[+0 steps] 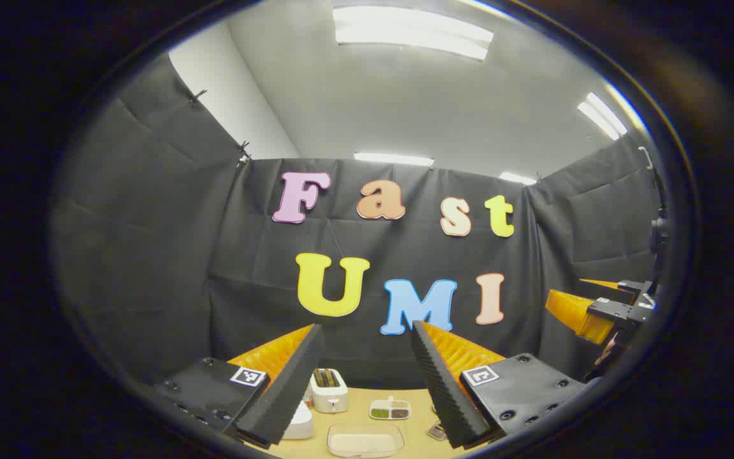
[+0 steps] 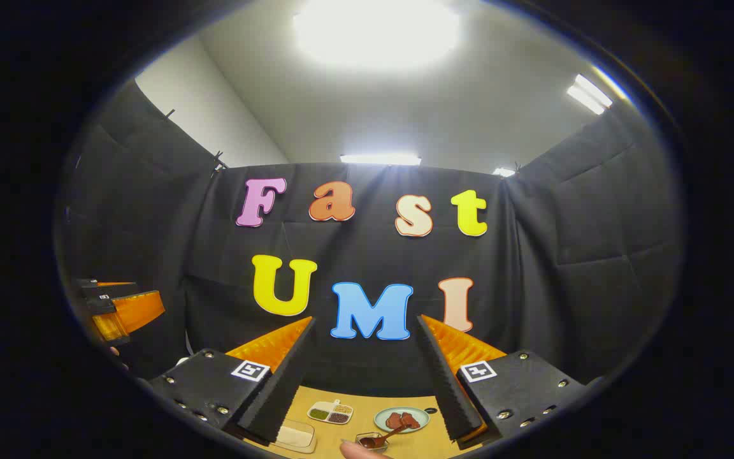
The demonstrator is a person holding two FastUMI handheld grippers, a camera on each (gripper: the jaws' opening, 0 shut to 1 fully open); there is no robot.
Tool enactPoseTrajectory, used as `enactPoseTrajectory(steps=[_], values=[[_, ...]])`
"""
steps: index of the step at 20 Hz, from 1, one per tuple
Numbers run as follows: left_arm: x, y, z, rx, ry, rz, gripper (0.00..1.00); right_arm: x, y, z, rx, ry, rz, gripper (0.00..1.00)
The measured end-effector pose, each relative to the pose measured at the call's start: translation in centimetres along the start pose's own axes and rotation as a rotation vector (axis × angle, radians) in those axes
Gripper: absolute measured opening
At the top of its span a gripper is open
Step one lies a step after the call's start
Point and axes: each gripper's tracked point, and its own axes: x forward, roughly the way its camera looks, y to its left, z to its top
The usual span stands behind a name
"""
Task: Close the left gripper, press the button to open the rice cooker; take a wooden spoon from the chopstick holder with the right hand, scoop a spoonful of rice and pour it into the rice cooker, then put the wooden spoon back into the chopstick holder.
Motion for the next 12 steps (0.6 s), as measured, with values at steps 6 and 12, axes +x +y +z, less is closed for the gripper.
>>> enactPoseTrajectory(steps=[6,12], values=[[-0.2,1.2,1.0,0.019,-0.031,-0.001,0.93,0.0,1.7,-0.1,-0.009,0.021,0.008,0.93],[-1.0,0.5,1.3,0.032,-0.047,-0.013,0.93,-0.3,1.6,0.3,-0.016,0.018,0.012,0.93]])
